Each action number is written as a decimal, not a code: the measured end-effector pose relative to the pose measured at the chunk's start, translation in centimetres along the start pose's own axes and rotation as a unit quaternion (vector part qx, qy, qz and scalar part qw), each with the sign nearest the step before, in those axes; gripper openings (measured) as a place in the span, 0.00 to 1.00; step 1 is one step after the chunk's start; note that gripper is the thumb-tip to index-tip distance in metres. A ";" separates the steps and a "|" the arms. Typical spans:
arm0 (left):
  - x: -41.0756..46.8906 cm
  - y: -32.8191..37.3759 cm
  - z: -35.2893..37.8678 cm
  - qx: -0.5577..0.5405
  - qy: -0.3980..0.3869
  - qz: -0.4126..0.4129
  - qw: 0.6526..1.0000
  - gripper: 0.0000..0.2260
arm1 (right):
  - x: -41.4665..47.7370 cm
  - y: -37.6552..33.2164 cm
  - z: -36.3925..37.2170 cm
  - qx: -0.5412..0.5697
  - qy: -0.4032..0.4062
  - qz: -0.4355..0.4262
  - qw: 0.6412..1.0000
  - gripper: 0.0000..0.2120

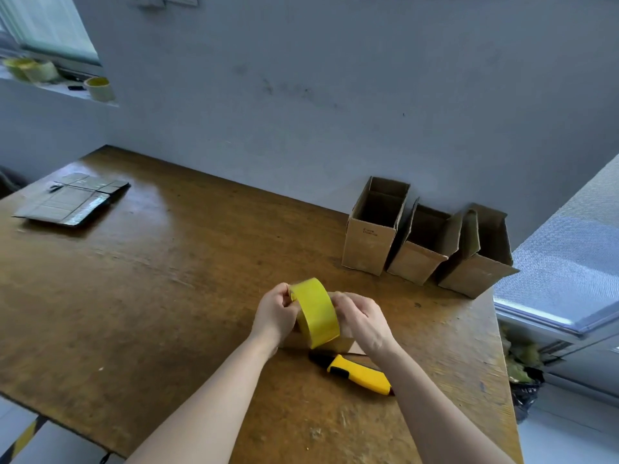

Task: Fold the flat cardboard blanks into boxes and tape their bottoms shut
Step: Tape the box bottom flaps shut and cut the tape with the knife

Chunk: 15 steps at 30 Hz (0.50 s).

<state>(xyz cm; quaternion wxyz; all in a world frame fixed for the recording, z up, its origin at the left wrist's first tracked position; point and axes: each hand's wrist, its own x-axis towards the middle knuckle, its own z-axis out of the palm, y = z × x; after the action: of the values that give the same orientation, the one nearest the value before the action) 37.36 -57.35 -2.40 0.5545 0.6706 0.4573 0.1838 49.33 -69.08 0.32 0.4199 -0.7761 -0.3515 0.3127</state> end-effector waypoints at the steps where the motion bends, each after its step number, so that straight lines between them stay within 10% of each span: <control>1: 0.1 0.0 0.1 0.001 0.003 0.001 1.000 0.05 | 0.0 -0.3 -0.1 0.062 -0.028 0.009 0.998 0.31; 15: -0.3 1.1 -0.7 -0.231 -0.096 -0.047 0.967 0.15 | 1.6 -3.2 -1.1 0.028 -0.076 -0.060 0.995 0.11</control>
<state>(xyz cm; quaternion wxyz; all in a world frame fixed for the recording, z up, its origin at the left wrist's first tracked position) 37.16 -57.11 -1.08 0.7438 0.5167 0.3775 0.1930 50.23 -67.01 3.27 0.4314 -0.7156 -0.4192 0.3551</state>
